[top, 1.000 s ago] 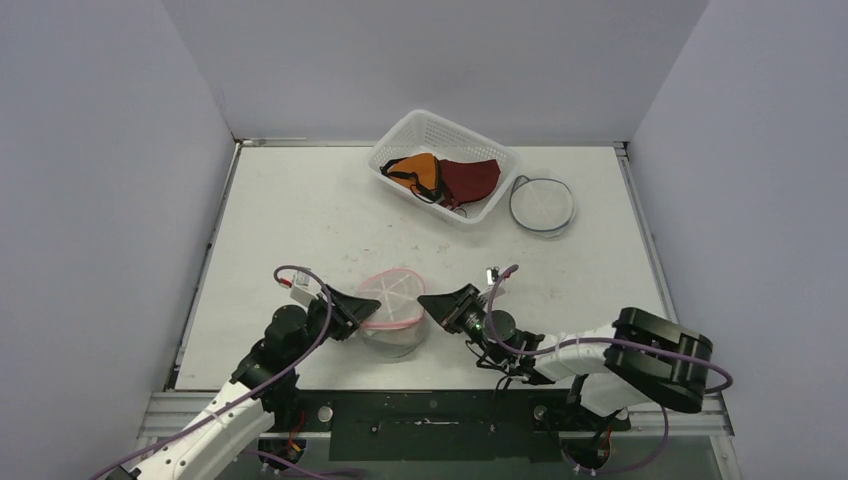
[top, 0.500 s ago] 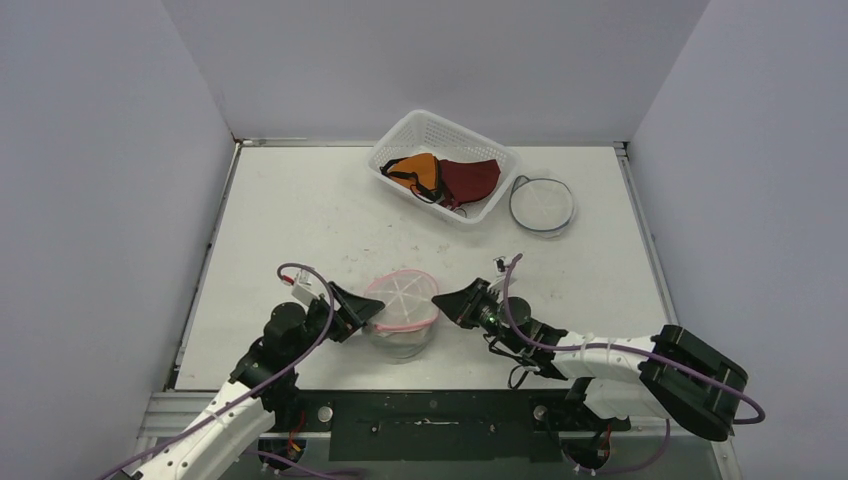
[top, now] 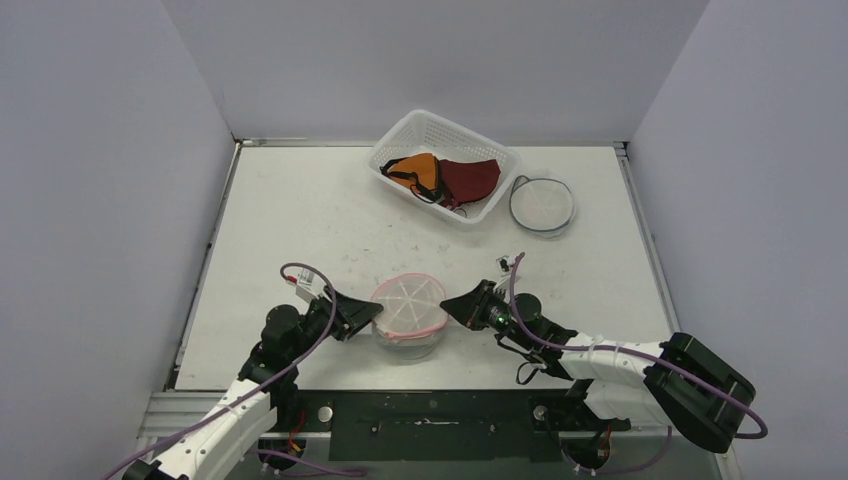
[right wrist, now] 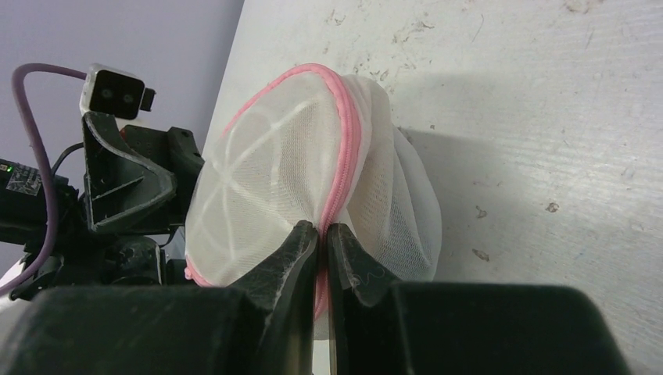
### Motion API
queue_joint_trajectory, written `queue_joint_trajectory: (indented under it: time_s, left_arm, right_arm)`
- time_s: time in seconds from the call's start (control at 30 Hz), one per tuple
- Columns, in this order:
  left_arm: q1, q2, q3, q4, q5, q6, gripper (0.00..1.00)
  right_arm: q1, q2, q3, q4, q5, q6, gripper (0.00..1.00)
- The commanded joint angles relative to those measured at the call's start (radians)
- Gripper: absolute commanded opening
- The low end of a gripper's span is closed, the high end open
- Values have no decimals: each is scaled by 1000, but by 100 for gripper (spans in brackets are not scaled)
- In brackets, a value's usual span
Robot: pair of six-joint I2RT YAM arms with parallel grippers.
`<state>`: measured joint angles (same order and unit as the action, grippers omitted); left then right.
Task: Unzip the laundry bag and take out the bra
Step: Place the laundry bag at the center of the board, then unzip the laundry bag at the center of the board.
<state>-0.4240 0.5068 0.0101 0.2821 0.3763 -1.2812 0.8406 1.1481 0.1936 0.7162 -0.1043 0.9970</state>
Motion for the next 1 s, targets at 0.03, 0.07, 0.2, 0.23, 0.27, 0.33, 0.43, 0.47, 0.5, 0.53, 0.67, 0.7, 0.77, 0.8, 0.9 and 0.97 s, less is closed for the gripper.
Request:
queue_joint_trajectory:
  time_s: [0.03, 0.07, 0.2, 0.23, 0.27, 0.33, 0.43, 0.47, 0.5, 0.53, 0.67, 0.7, 0.77, 0.8, 0.9, 0.97]
  left_arm:
    - [7, 26, -10, 168, 61, -32, 36]
    - [8, 28, -10, 175, 64, -32, 34]
    - [8, 34, -10, 186, 74, -32, 27]
    - [7, 33, -10, 188, 77, -31, 26]
    - [8, 34, -10, 188, 78, -29, 25]
    - [7, 37, -10, 189, 82, -24, 19]
    - [6, 41, -4, 195, 91, -21, 0]
    - [7, 40, 1, 196, 93, -23, 0]
    - [6, 36, 5, 194, 93, -28, 0]
    - [6, 28, 14, 182, 89, -33, 0]
    - [-4, -33, 94, 25, 30, -27, 0]
    - [-9, -50, 123, -21, 4, -22, 0]
    - [-26, -51, 193, -137, -51, -5, 0]
    - [-38, -39, 234, -187, -81, 6, 0]
    - [-94, -18, 347, -360, -230, 27, 0]
    - [-134, -6, 402, -399, -334, 33, 0]
  right_arm:
    - [-29, -2, -22, 32, -47, -42, 5]
    - [-29, 0, -22, 33, -49, -42, 5]
    - [-29, 1, -19, 32, -55, -39, 5]
    - [-29, -1, -19, 33, -57, -39, 5]
    - [-29, -7, -17, 32, -59, -38, 5]
    - [-29, -22, -15, 21, -62, -34, 5]
    - [-29, -60, -1, -36, -58, -40, 11]
    - [-29, -81, 5, -66, -53, -41, 25]
    - [-29, -104, 14, -98, -49, -45, 40]
    - [-27, -132, 24, -138, -41, -51, 54]
    - [3, -281, 80, -360, 33, -92, 82]
    - [18, -323, 99, -418, 58, -106, 84]
    - [65, -388, 147, -528, 133, -138, 87]
    - [100, -411, 173, -576, 189, -149, 87]
    - [246, -433, 220, -611, 331, -162, 86]
    - [346, -416, 226, -563, 419, -180, 84]
